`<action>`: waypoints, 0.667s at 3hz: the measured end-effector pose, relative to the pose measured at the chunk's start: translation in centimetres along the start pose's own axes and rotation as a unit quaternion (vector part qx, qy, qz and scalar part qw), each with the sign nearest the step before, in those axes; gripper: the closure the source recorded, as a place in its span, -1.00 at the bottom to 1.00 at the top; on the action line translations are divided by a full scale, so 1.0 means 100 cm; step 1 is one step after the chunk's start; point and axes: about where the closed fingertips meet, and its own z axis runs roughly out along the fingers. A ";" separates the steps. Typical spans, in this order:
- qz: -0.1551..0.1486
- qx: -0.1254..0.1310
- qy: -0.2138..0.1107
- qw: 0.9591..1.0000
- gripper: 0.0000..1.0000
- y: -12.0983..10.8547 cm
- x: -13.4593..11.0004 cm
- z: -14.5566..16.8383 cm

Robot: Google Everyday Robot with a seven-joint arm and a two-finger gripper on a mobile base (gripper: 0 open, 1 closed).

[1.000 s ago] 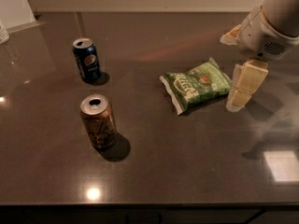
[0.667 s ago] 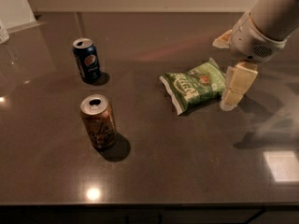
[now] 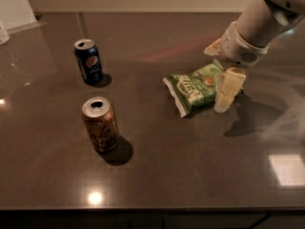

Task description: Move green jalapeno chip bag near orange can

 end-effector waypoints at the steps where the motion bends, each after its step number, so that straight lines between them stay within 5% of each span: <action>1: -0.008 -0.014 0.003 1.000 -1.00 -0.009 0.002 0.022; 2: -0.012 -0.024 0.006 1.000 -1.00 -0.017 0.003 0.039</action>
Offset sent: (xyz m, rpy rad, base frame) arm 0.0370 0.0098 -0.0487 -0.0291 0.0571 0.0479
